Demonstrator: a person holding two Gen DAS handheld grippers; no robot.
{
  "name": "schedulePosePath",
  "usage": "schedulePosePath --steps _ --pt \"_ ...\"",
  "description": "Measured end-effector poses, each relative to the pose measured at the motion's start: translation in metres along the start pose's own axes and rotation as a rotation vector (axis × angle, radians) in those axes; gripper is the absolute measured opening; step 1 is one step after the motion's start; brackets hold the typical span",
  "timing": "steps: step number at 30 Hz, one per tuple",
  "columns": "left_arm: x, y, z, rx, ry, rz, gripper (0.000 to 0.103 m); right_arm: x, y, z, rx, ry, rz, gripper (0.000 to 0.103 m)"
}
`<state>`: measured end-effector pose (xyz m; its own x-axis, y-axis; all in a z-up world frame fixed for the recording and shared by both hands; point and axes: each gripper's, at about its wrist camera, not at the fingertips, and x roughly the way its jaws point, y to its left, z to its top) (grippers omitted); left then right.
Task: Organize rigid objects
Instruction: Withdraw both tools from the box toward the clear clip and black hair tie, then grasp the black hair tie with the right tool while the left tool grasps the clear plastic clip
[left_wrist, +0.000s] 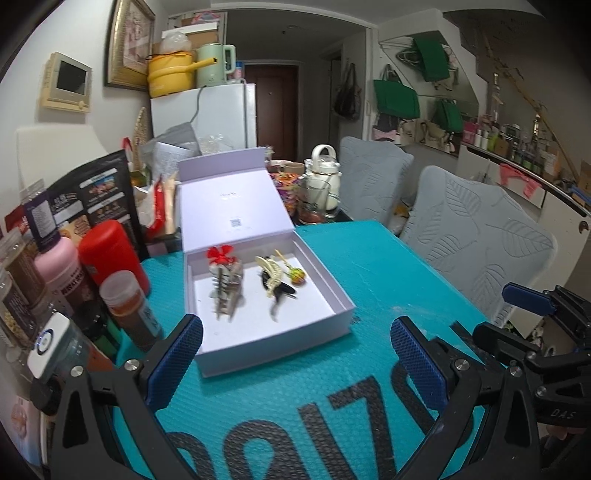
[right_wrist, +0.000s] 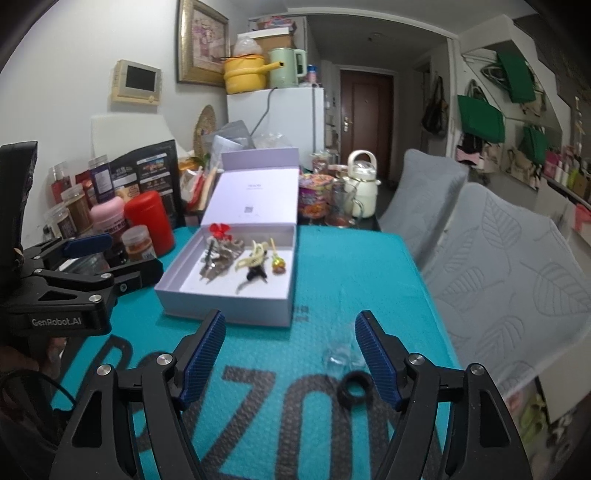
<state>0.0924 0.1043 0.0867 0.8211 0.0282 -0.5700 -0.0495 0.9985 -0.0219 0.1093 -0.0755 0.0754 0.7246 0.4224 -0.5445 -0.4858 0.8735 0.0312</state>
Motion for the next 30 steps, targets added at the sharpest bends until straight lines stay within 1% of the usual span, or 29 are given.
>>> schedulePosePath --steps 4,9,16,24,30 --pt "0.007 -0.014 -0.008 0.011 0.019 -0.044 0.103 0.0 -0.011 -0.012 0.026 0.016 -0.015 0.073" --pt "0.021 -0.033 -0.016 0.038 0.054 -0.066 0.103 0.006 -0.024 -0.027 0.044 0.047 -0.042 0.073" --pt "0.044 -0.051 -0.022 0.042 0.093 -0.092 0.103 0.019 -0.046 -0.046 0.076 0.084 -0.07 0.073" --pt "0.072 -0.066 -0.028 0.049 0.138 -0.124 0.103 0.041 -0.068 -0.063 0.11 0.128 -0.069 0.073" --pt "0.095 -0.069 -0.031 0.033 0.181 -0.126 0.103 0.063 -0.079 -0.073 0.134 0.17 -0.062 0.073"
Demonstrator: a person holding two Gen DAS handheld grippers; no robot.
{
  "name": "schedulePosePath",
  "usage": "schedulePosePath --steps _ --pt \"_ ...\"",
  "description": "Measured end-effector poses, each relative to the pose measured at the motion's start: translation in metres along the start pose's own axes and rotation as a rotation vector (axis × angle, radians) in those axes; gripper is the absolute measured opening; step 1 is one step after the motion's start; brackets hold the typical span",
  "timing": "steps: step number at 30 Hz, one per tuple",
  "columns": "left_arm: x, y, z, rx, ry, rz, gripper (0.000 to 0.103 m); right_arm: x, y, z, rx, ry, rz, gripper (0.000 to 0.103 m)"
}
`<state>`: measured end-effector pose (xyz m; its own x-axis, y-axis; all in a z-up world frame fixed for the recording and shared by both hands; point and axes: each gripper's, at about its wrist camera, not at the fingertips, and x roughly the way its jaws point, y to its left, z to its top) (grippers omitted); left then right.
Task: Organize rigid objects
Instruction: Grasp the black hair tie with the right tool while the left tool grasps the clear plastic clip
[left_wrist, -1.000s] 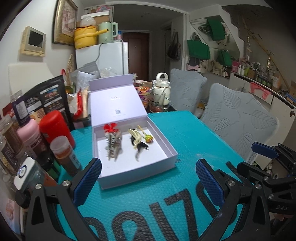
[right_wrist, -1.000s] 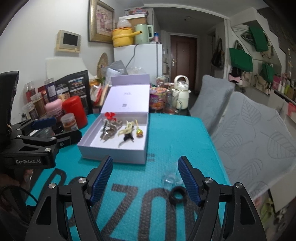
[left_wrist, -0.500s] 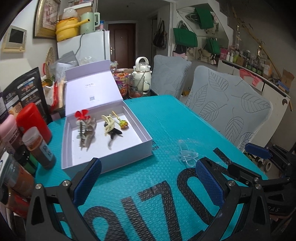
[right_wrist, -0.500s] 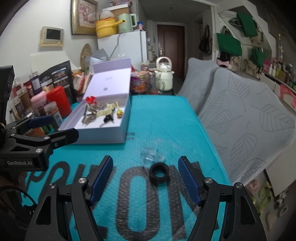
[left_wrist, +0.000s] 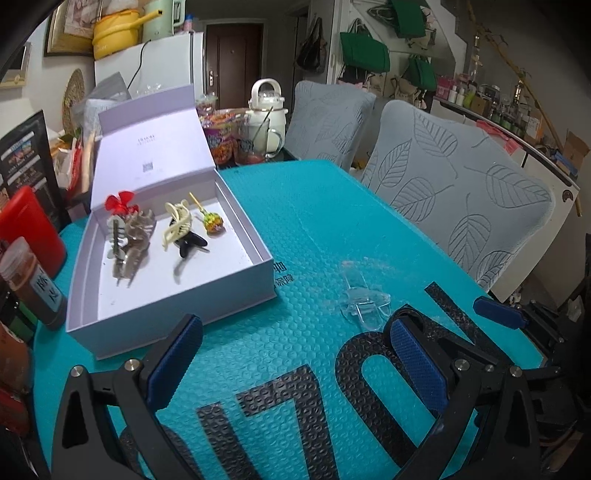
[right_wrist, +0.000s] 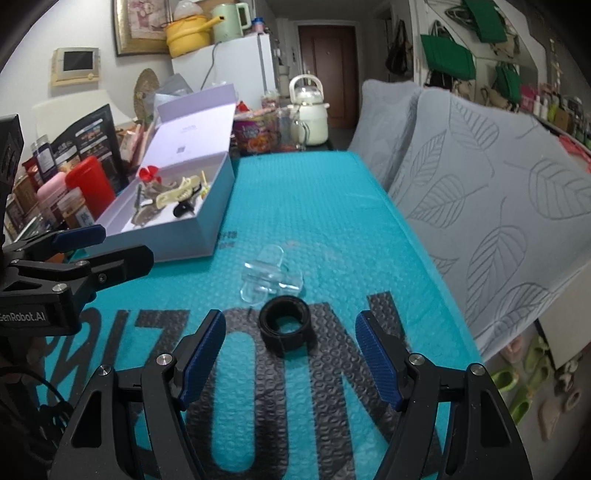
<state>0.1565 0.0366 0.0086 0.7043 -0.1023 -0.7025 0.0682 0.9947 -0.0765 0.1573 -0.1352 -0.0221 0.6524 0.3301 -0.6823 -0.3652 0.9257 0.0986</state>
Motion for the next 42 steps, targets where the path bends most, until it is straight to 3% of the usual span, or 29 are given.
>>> schedulePosePath --steps 11,17,20,22,35,42 --pt "0.032 0.003 0.006 -0.018 0.046 0.003 0.103 0.041 -0.009 -0.002 0.009 0.073 0.024 0.073" --pt "0.047 -0.002 0.011 -0.008 0.064 0.0 0.103 0.06 -0.012 -0.002 0.014 0.125 0.053 0.06" --pt "0.052 -0.007 0.014 0.0 0.067 -0.005 0.103 0.063 -0.015 -0.002 0.018 0.131 0.086 0.046" --pt "0.057 -0.011 0.016 0.006 0.072 -0.014 0.103 0.062 -0.016 -0.001 0.009 0.126 0.084 0.043" --pt "0.09 -0.042 0.018 0.018 0.124 -0.087 0.103 0.045 -0.057 -0.005 0.067 0.114 -0.039 0.041" --pt "0.113 -0.06 0.012 0.029 0.167 -0.071 0.103 0.038 -0.074 -0.008 0.106 0.102 -0.061 0.042"
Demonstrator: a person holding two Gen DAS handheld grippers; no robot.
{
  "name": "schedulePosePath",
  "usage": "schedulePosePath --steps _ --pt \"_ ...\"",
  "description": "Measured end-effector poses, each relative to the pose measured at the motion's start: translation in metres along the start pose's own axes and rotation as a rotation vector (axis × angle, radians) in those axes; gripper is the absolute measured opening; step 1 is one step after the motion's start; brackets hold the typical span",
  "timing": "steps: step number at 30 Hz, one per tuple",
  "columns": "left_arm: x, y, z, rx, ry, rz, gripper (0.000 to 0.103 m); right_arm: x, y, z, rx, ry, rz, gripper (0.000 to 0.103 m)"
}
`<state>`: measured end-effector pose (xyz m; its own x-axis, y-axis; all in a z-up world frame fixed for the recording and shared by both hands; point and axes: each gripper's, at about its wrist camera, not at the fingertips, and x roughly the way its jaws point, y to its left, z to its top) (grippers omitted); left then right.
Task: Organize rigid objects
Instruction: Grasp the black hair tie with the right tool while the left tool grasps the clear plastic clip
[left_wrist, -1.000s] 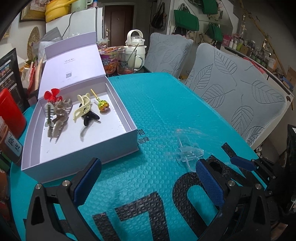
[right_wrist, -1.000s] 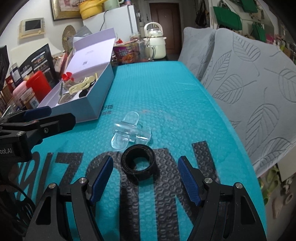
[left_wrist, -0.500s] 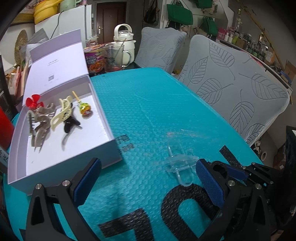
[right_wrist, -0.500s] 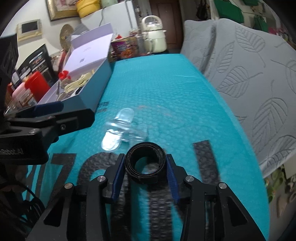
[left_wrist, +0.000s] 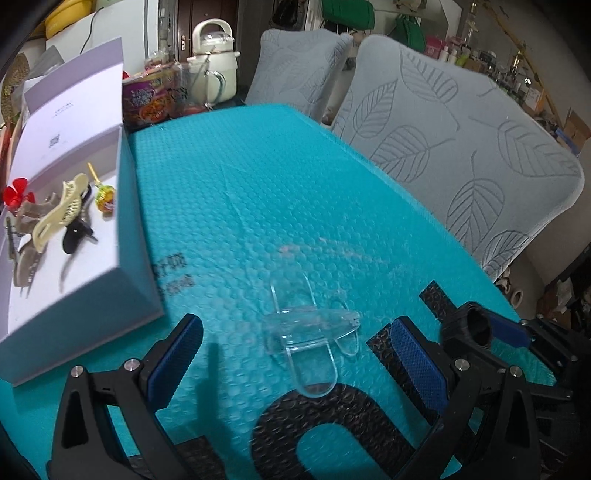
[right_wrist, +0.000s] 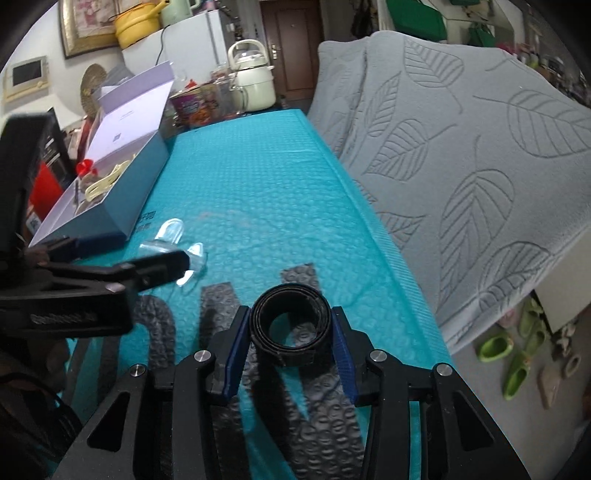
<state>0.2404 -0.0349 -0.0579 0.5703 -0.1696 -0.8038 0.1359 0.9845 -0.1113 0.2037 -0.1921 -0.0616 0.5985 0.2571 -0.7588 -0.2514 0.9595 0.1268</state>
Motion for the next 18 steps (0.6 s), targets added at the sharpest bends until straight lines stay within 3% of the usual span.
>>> schedulePosePath --steps 6,9,13,18 --pt "0.015 -0.005 0.001 -0.005 0.025 0.05 0.095 -0.002 -0.008 -0.001 0.019 -0.005 0.01 0.042" --pt "0.016 -0.008 0.0 0.007 0.007 0.11 0.087 0.001 -0.008 -0.001 0.023 0.002 0.013 0.051" --pt "0.013 -0.01 -0.001 0.02 -0.037 0.12 0.059 0.003 -0.008 -0.001 0.025 0.001 0.017 0.057" --pt "0.012 -0.01 0.001 0.028 -0.026 0.112 0.059 0.006 -0.003 -0.001 0.017 0.003 -0.011 0.057"
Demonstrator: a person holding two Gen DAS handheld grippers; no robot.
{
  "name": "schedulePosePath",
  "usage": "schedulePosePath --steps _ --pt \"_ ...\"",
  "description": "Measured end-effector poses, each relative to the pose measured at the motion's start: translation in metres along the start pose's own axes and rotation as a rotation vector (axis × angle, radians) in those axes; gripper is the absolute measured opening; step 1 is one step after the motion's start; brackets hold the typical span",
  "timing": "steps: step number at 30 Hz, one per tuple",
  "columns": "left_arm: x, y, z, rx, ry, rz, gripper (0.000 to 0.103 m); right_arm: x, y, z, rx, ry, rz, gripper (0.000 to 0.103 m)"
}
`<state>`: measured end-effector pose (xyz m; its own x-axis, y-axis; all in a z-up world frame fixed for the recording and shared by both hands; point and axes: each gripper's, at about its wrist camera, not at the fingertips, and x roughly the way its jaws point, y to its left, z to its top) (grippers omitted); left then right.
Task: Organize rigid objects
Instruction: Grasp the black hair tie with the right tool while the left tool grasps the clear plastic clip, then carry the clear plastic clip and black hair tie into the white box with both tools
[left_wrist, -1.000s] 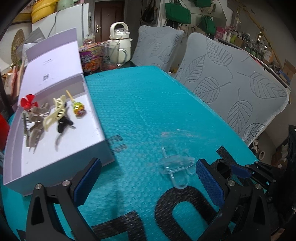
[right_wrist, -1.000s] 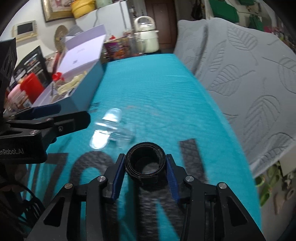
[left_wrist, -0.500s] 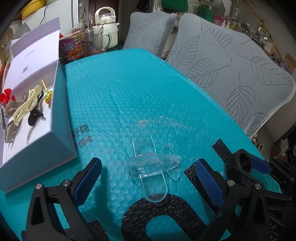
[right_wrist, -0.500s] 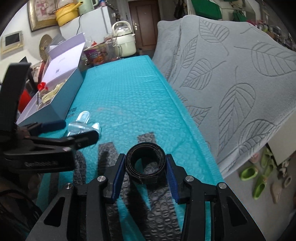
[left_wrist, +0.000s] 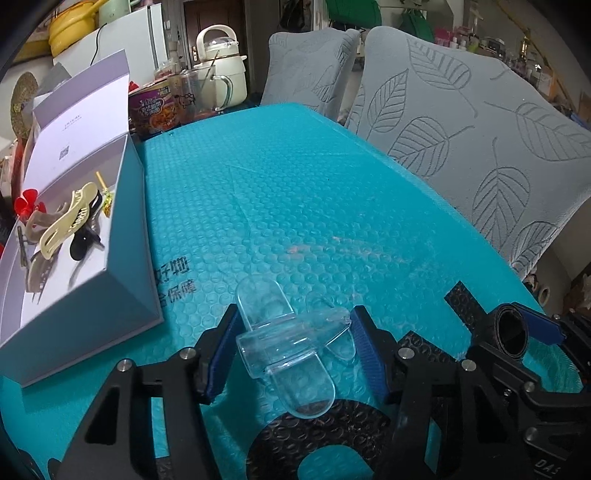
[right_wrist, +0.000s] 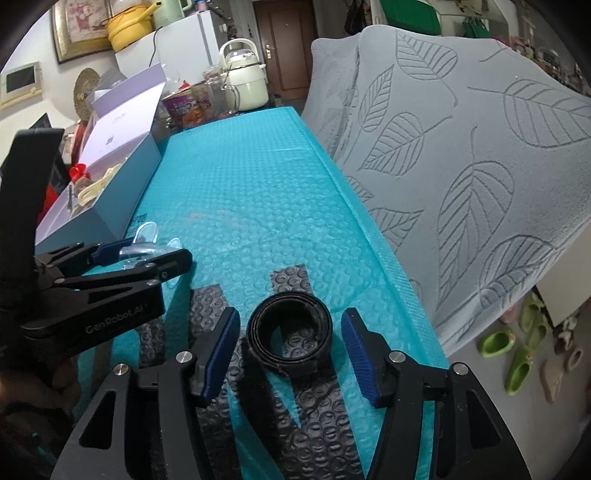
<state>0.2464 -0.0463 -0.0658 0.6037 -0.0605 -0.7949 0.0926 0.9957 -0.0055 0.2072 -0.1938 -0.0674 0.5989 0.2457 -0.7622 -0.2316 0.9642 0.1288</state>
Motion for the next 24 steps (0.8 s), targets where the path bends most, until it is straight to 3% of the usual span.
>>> schedulePosePath --steps 4,6,24 --pt "-0.003 0.004 -0.004 -0.002 0.007 -0.02 0.059 0.001 0.002 -0.002 -0.009 -0.005 -0.019 0.056" --pt "-0.007 0.002 -0.006 -0.004 0.006 -0.033 0.059 0.0 0.003 -0.002 -0.014 -0.015 -0.034 0.041" --pt "-0.065 0.021 -0.022 -0.018 -0.081 -0.012 0.059 -0.027 0.028 -0.014 -0.028 -0.057 -0.003 0.041"
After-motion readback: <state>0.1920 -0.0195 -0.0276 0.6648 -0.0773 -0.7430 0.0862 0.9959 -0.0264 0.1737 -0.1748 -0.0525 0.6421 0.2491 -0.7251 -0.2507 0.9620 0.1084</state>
